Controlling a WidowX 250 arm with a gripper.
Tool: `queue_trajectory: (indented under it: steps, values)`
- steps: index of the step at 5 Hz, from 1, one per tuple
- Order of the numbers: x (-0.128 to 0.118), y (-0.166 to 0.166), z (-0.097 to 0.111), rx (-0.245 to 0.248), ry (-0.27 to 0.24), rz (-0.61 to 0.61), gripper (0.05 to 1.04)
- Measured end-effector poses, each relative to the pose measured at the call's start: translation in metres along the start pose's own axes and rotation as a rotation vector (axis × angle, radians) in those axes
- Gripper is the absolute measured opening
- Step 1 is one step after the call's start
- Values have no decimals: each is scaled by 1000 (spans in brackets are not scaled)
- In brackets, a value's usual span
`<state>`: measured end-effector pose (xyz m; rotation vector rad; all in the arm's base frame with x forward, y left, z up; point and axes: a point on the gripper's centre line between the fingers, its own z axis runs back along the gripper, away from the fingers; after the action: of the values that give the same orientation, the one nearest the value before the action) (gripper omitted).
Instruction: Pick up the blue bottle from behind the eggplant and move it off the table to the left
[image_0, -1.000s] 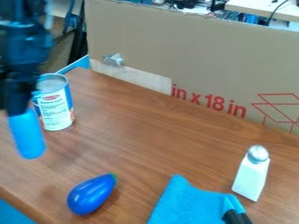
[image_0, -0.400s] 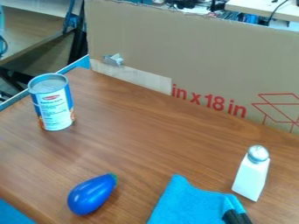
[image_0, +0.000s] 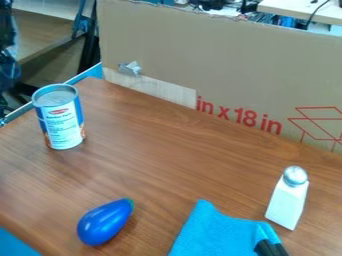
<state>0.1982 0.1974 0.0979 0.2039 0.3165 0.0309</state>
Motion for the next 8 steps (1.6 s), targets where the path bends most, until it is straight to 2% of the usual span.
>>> queue_trajectory:
  steps: [1,2,3,4,5,6,7,8]
  values:
    - [4,-3,1,-28,-20,-2,354]
    - [0,2,-1,-82,-52,13,418]
    - [-5,1,-4,-139,-51,25,734]
    - [-13,2,5,-137,-53,55,984]
    - [-20,-3,31,-69,-78,55,1003]
    - [-18,-30,79,70,-158,-7,1001]
    - [-20,-78,94,109,-154,-148,1001]
    - [-34,-127,82,102,-120,-301,1001]
